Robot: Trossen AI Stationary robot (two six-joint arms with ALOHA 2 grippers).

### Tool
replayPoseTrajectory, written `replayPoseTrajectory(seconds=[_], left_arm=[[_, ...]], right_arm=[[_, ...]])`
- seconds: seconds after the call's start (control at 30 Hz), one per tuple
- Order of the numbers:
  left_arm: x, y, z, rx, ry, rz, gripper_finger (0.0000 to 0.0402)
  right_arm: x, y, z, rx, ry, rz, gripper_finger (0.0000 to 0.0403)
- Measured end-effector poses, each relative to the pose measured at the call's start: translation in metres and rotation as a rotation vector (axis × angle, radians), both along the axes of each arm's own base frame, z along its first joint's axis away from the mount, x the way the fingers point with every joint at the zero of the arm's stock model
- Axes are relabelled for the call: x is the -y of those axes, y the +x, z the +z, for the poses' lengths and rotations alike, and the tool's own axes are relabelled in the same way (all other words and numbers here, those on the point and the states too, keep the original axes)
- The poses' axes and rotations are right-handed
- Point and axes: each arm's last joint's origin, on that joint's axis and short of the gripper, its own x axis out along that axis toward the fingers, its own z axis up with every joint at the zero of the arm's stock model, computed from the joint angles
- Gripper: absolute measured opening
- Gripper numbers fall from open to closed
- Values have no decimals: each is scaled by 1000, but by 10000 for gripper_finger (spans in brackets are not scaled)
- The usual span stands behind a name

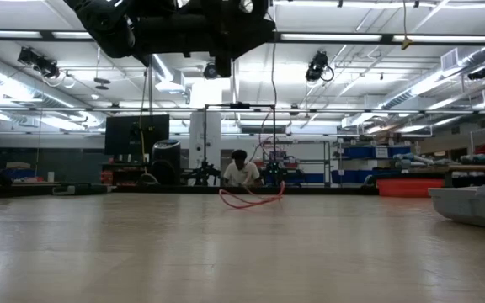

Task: Coil cords
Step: Coil the wire

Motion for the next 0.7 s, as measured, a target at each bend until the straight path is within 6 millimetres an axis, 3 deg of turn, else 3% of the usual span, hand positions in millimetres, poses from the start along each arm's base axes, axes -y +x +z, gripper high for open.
replayPoseTrajectory(seconds=[0.2, 0.7], left_arm=[[-1, 0, -1, -6, 25, -10, 101], [-4, 0, 0, -2, 5, 37, 101]], right_arm=[[-1, -5, -8, -100, 43, -10, 1], [-6, -4, 6, 40, 27, 75, 2]])
